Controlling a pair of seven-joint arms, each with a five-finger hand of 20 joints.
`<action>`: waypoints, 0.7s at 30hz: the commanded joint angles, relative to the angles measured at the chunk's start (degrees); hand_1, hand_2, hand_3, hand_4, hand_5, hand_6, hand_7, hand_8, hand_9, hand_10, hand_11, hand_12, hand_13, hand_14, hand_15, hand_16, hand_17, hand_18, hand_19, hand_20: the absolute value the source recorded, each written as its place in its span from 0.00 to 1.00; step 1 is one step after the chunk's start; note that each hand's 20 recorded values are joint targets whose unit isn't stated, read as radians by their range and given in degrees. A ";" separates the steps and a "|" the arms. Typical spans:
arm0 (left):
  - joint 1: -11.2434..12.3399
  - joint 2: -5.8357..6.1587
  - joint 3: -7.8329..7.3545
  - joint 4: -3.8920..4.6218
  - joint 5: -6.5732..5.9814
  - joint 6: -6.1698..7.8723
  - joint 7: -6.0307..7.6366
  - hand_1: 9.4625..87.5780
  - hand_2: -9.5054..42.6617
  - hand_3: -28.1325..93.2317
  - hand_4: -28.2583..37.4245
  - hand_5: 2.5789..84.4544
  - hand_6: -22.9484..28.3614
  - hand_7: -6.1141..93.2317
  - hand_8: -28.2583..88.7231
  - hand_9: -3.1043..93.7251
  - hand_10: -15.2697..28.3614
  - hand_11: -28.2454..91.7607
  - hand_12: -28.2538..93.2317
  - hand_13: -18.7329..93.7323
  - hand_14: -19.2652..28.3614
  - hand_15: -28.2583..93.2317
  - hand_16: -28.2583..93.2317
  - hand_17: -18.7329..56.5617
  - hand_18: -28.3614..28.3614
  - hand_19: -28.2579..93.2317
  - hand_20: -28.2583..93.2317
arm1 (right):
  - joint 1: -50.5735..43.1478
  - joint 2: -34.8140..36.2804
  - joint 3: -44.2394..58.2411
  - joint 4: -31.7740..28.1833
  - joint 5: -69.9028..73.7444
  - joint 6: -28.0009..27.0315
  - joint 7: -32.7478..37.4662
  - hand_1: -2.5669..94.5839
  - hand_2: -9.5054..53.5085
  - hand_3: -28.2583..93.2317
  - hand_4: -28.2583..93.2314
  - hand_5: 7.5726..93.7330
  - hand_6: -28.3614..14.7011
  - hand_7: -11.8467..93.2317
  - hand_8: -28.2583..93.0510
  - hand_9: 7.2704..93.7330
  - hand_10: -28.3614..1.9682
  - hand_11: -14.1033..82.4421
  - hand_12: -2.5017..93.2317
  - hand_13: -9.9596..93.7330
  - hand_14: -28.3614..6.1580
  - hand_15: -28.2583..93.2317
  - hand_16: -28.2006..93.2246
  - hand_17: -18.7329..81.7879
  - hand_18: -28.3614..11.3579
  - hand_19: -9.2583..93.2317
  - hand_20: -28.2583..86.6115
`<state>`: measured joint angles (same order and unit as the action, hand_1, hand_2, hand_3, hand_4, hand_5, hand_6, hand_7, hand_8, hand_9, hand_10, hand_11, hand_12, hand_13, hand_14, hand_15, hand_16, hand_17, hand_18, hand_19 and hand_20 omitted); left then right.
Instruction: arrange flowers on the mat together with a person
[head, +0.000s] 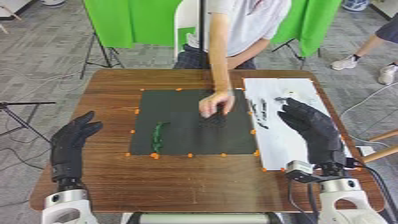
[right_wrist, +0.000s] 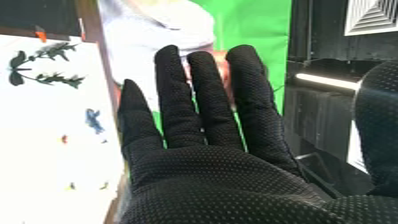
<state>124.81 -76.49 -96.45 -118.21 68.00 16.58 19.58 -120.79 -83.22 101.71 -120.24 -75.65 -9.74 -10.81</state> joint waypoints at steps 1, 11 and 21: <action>1.09 -0.37 0.30 0.43 0.27 0.55 -0.32 0.19 0.44 0.79 0.00 0.62 0.51 0.23 0.18 0.62 0.71 0.43 0.34 0.57 0.79 0.43 0.21 0.44 0.72 0.35 0.41 | -0.27 2.13 2.47 -2.05 -9.96 6.37 -1.08 0.20 0.10 0.82 0.09 0.48 0.62 0.23 0.16 0.47 0.43 0.21 0.18 0.52 0.37 0.35 0.37 0.37 0.27 0.19 0.47; 1.44 -0.30 1.12 0.26 0.48 0.18 -0.89 0.20 0.35 0.80 0.04 0.62 0.51 0.23 0.18 0.62 0.71 0.43 0.34 0.56 0.79 0.43 0.21 0.43 0.72 0.35 0.41 | -1.12 8.84 7.89 -4.42 -43.42 20.83 11.94 0.23 0.00 0.72 0.01 0.52 0.59 0.24 0.16 0.57 0.41 0.25 0.21 0.64 0.38 0.39 0.44 0.38 0.23 0.42 0.57; 1.78 -0.20 1.51 -0.11 0.62 -0.03 -1.07 0.21 0.32 0.80 0.06 0.61 0.52 0.23 0.18 0.62 0.71 0.43 0.34 0.56 0.79 0.43 0.21 0.43 0.72 0.35 0.41 | -3.02 14.91 9.37 -4.32 -66.39 10.21 29.53 0.29 0.00 0.76 0.00 0.61 0.58 0.26 0.17 0.66 0.41 0.35 0.27 0.69 0.39 0.57 0.45 0.38 0.19 0.57 0.61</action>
<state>125.34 -76.44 -95.40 -118.24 68.37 16.55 19.23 -121.51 -71.29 109.72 -124.43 -127.06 8.56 12.38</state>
